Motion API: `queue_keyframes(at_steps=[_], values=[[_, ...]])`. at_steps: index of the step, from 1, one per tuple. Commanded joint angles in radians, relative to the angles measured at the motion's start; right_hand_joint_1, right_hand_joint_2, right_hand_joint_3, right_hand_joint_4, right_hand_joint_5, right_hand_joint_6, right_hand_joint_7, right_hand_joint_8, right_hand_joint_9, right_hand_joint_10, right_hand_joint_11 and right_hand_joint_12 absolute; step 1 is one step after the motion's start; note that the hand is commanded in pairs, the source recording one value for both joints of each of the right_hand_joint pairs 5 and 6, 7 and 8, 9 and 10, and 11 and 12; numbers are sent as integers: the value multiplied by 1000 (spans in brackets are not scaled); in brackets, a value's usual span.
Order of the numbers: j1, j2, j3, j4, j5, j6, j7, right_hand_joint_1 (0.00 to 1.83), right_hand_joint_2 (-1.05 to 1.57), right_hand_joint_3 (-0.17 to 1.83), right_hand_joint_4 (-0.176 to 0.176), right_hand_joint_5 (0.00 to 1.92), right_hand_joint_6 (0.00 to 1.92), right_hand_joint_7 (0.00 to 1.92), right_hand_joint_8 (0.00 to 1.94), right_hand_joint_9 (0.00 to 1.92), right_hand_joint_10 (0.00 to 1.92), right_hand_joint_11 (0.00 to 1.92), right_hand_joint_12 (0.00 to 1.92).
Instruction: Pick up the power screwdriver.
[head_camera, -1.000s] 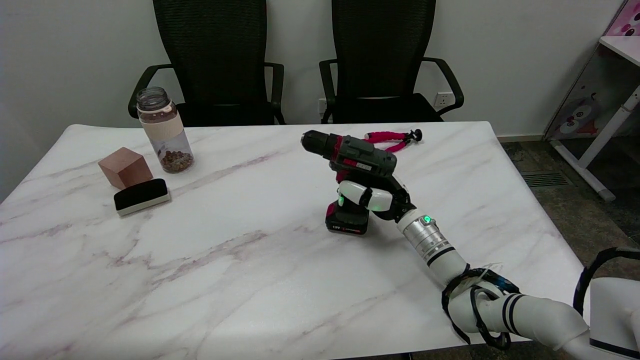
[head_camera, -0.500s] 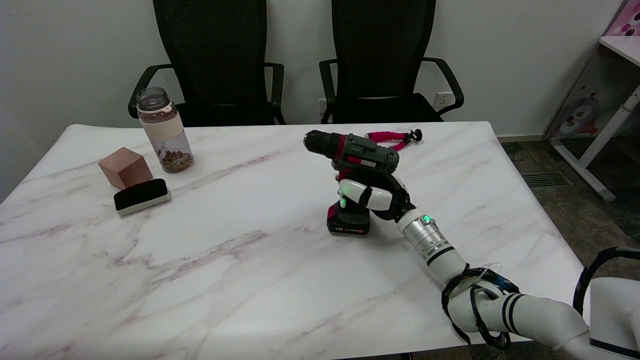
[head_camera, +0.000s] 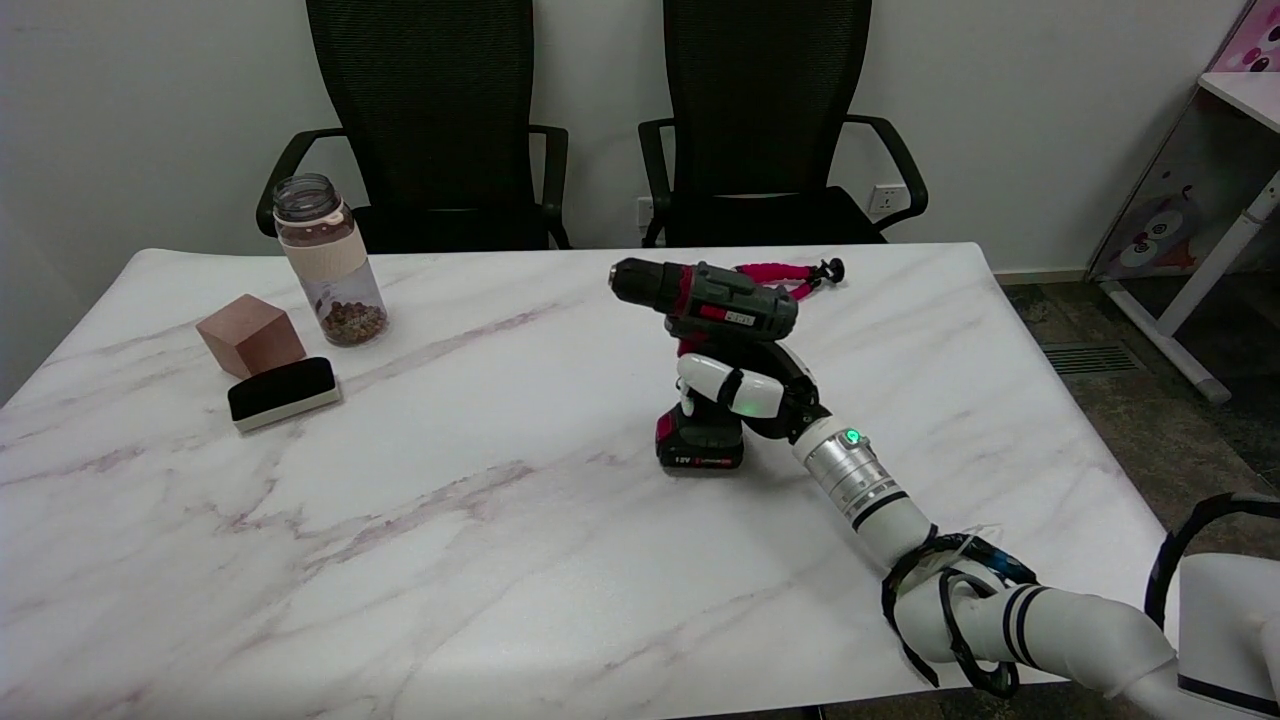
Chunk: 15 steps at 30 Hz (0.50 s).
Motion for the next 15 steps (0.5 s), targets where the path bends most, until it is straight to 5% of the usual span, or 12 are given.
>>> queue_keyframes(at_steps=[1,8,15], values=[[1,-1,1,-4,2,-6,0,1214,1101,752,-46,1375,1375,1375,1375,1920,1920,1920,1920],[4,-1,1,-14,2,-19,0,1222,1090,744,-46,1300,1300,1300,1300,1920,1920,1920,1920],[7,-1,1,-20,2,-28,-3,1256,1040,759,60,1021,1021,1021,1021,1920,1920,1920,1920]])
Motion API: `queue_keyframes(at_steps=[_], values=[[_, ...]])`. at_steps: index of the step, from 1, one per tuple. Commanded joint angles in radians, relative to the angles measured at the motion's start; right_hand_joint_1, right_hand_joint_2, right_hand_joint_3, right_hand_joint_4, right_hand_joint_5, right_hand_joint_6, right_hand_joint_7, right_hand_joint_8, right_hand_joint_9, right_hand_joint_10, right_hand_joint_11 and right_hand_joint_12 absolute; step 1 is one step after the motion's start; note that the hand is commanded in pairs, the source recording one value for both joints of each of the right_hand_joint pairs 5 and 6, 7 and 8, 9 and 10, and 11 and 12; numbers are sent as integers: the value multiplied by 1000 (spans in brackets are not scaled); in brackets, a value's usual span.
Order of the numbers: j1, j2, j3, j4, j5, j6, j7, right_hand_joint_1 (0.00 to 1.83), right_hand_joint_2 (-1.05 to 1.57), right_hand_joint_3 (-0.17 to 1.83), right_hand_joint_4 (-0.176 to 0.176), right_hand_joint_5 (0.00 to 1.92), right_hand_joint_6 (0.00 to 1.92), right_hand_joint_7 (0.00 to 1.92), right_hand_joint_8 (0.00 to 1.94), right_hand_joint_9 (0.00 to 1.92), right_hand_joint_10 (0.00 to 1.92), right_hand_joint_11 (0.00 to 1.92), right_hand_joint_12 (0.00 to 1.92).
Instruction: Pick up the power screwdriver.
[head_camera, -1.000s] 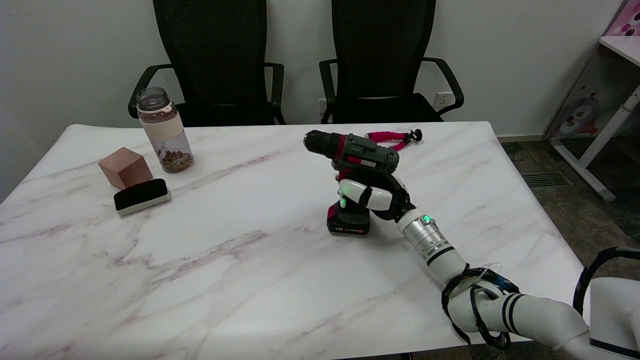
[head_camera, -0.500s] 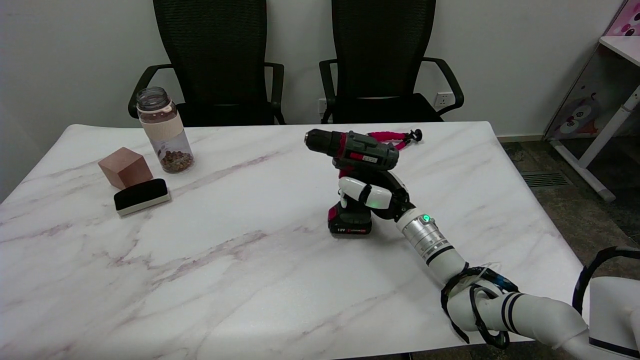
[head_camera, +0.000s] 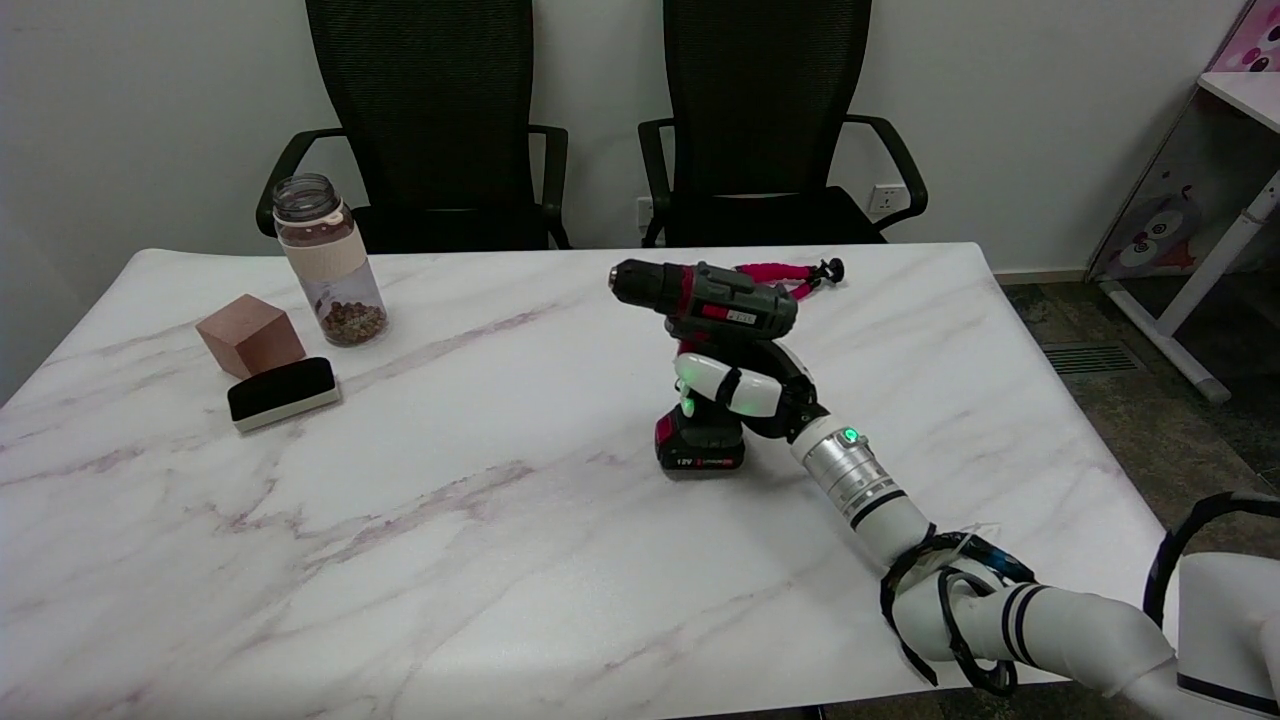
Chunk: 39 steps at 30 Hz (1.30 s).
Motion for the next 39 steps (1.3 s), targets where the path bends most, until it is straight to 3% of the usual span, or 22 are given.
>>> queue_keyframes(at_steps=[1,11,18,23,27,39], values=[[5,0,1,-18,0,-18,-3,1256,1041,756,63,1018,1018,1018,1018,1920,1920,1920,1920],[16,25,7,-97,-7,-10,-9,1253,1109,733,49,1023,1023,1023,1023,1920,1920,1920,1920],[35,43,8,-140,-19,-8,-10,1243,1189,713,6,1088,1088,1088,1088,1920,1920,1920,1920],[62,84,13,-197,-62,-13,-10,1225,1273,691,-35,1267,1267,1267,1267,1920,1920,1920,1920],[87,101,15,-235,-78,-16,-10,1194,1345,639,-19,1409,1409,1409,1409,1920,1920,1920,1920],[172,124,61,-324,-125,-68,-24,1159,1400,609,-1,1455,1455,1455,1455,1920,1920,1920,1920]])
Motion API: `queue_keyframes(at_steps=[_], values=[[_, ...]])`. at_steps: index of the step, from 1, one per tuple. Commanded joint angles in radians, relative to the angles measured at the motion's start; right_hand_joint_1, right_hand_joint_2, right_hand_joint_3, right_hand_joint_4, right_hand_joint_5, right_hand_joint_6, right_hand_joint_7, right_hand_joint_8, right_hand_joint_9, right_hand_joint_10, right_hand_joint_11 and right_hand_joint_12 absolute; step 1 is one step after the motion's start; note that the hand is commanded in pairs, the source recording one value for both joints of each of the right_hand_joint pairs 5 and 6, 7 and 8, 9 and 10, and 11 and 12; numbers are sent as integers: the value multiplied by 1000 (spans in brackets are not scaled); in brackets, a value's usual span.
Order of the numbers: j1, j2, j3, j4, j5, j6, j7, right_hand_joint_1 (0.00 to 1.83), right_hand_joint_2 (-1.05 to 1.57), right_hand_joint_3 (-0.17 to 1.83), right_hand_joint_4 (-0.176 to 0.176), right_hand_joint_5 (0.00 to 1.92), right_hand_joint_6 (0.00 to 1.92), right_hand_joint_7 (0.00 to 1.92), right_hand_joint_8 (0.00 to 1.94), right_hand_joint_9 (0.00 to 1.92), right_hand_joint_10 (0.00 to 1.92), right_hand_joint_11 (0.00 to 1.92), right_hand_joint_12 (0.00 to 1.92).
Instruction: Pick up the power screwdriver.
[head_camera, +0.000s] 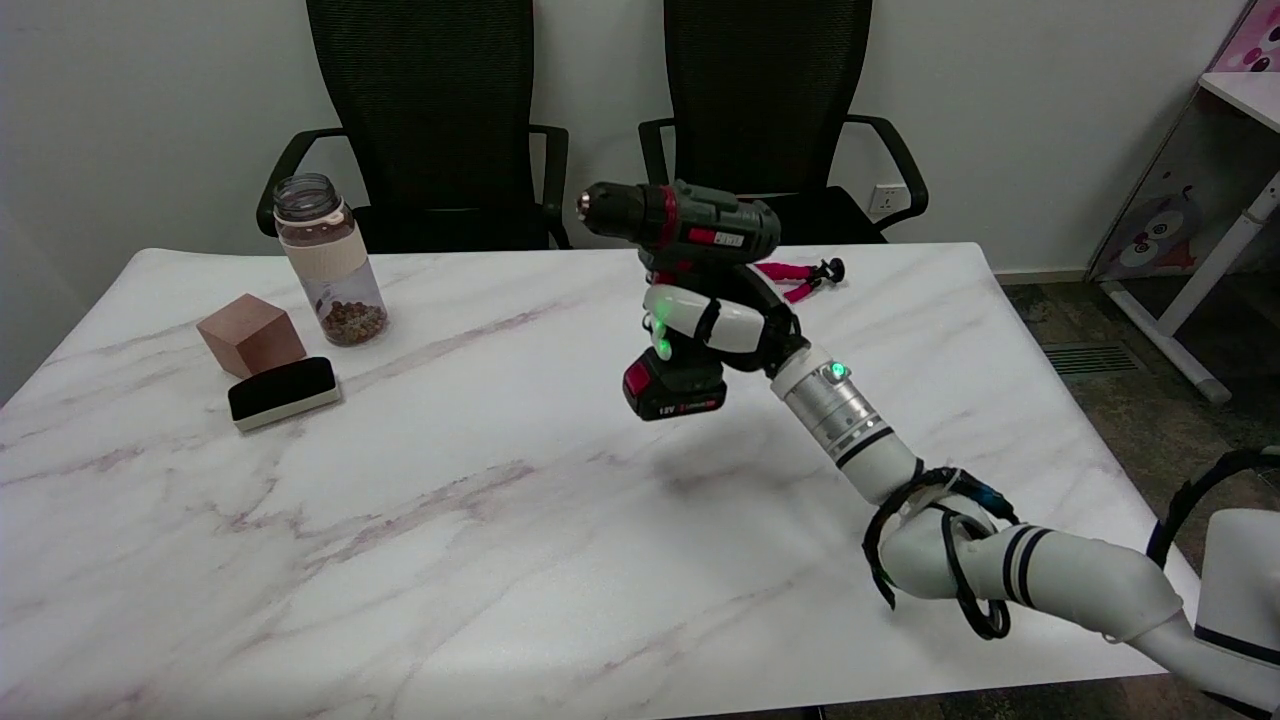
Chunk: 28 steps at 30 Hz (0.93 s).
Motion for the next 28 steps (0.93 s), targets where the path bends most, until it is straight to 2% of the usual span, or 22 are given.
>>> queue_keyframes(at_steps=[1,13,28], values=[[100,48,54,-138,-61,-59,-37,1159,1399,610,0,1452,1452,1452,1452,1920,1920,1920,1920],[153,45,165,-258,-52,-261,-227,1161,1388,627,4,1407,1407,1407,1407,1920,1920,1920,1920],[249,19,162,-267,-49,-388,-261,1140,1392,690,11,1408,1408,1408,1408,1920,1920,1920,1920]])
